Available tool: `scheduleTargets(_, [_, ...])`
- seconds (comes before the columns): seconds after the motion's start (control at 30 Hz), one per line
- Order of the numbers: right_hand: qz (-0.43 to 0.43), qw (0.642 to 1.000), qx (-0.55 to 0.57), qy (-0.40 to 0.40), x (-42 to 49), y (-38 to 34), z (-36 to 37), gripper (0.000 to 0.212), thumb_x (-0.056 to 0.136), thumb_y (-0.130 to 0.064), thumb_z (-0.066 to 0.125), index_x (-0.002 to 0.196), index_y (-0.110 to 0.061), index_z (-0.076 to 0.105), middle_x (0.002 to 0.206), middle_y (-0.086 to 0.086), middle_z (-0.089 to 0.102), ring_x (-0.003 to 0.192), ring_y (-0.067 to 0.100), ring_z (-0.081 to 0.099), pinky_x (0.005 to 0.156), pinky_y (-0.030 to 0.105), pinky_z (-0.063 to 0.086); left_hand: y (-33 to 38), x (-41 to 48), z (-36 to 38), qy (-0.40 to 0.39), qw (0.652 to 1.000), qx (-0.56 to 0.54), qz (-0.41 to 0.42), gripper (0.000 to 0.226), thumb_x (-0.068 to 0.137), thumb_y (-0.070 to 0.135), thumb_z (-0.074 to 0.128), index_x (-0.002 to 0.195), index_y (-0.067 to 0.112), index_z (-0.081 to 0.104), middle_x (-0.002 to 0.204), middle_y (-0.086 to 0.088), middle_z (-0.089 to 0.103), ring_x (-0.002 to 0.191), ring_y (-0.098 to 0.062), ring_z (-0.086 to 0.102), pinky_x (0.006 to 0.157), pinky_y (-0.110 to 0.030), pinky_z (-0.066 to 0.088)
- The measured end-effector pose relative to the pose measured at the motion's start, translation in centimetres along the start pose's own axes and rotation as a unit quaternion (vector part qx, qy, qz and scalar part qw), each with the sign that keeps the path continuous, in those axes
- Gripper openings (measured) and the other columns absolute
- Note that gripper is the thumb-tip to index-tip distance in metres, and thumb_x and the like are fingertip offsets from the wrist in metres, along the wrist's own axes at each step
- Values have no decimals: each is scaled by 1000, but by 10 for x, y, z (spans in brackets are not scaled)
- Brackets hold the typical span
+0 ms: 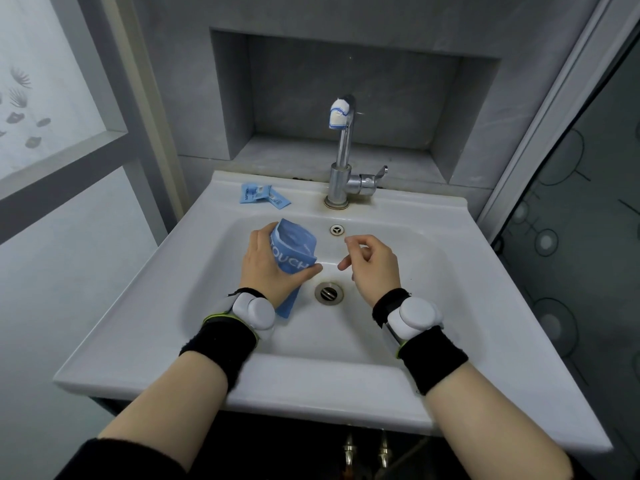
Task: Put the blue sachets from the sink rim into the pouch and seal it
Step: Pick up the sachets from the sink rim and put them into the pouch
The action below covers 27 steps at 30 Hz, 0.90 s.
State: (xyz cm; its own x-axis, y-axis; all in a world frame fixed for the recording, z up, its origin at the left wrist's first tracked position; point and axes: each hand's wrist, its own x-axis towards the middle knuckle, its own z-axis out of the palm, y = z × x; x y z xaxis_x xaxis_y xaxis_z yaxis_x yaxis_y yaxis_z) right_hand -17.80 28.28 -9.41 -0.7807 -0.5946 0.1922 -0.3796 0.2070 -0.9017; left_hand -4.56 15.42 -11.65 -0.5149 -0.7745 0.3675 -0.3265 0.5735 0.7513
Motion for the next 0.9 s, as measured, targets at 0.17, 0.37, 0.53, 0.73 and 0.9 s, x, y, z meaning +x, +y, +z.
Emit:
scheduleTargets(0.17, [27,999,-9,-31,-1,2,2,23,93,-38,48,95,-22,65,64,-7,71,58,13,57,76,43,55,-2,4,-2,31,999,-27,-18,109,44,79,69,133,29,28,126,8,39,111,-5,39,91,-24,37])
scheduleTargets(0.37, [74,996,-11,-50,4,5,5,28,93,-37,45,93,-18,66,65,-5,71,55,15,56,74,40,54,-2,4,-4,42,999,-32,-16,104,47,75,71,131,29,30,124,8,40,109,-3,38,89,-24,37])
scheduleTargets(0.53, [85,994,-27,-61,12,0,9,29,94,-38,44,94,-18,65,65,-5,71,49,14,58,59,25,45,-3,5,-5,56,998,-35,-14,102,50,69,75,132,29,30,126,5,41,113,-9,42,91,-24,37])
scheduleTargets(0.73, [78,993,-65,-68,29,-9,22,27,92,-34,43,94,-17,65,70,-5,72,62,22,66,80,37,55,1,6,-11,128,990,-60,-18,102,47,73,71,130,30,31,120,11,38,115,-13,45,92,-26,39])
scheduleTargets(0.9, [54,990,-102,-82,44,-17,37,29,91,-33,43,96,-14,64,74,-2,73,74,26,68,83,43,54,-1,8,-15,157,983,-79,-43,106,47,74,70,133,28,29,127,5,39,117,-9,41,95,-22,35])
